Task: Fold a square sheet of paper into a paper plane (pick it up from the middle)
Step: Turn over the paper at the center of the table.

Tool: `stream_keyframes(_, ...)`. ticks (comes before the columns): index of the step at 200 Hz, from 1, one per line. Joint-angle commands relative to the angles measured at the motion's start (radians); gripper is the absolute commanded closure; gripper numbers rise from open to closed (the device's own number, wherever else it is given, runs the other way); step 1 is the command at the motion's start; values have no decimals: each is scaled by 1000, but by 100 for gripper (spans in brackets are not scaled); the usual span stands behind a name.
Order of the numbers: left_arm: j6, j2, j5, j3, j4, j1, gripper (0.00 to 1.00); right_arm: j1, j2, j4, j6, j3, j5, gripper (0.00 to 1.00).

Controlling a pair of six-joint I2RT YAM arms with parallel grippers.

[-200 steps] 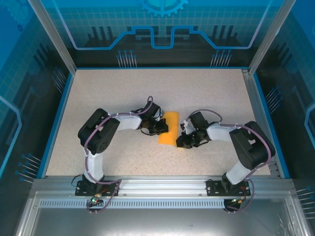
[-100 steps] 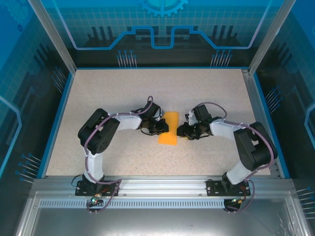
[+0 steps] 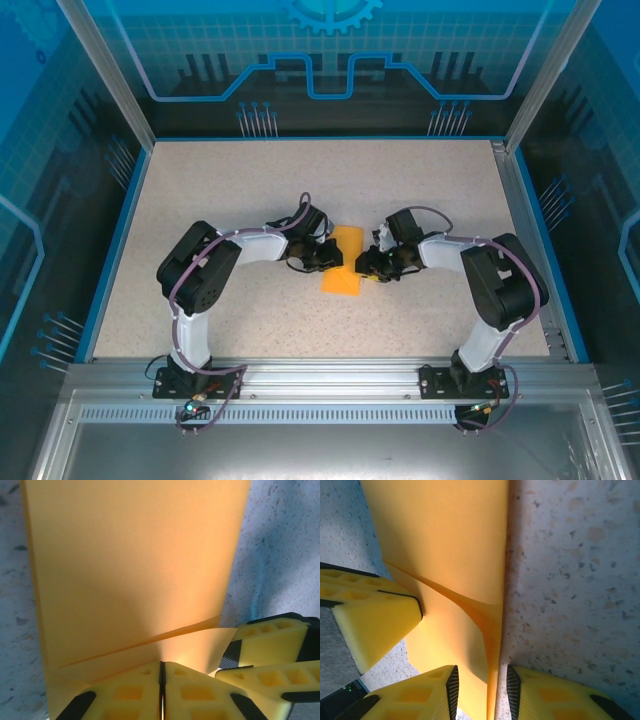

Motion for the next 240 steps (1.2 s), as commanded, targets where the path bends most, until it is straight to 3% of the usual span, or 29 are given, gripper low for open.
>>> stream_keyframes(1,19,13,-23,32,-48,-3,91,-4,41,10,7,18,-27,66)
stream_keyframes(240,-9,-19,-79,-21,-52,20,92,-13,8,132,34,-30,-81,66)
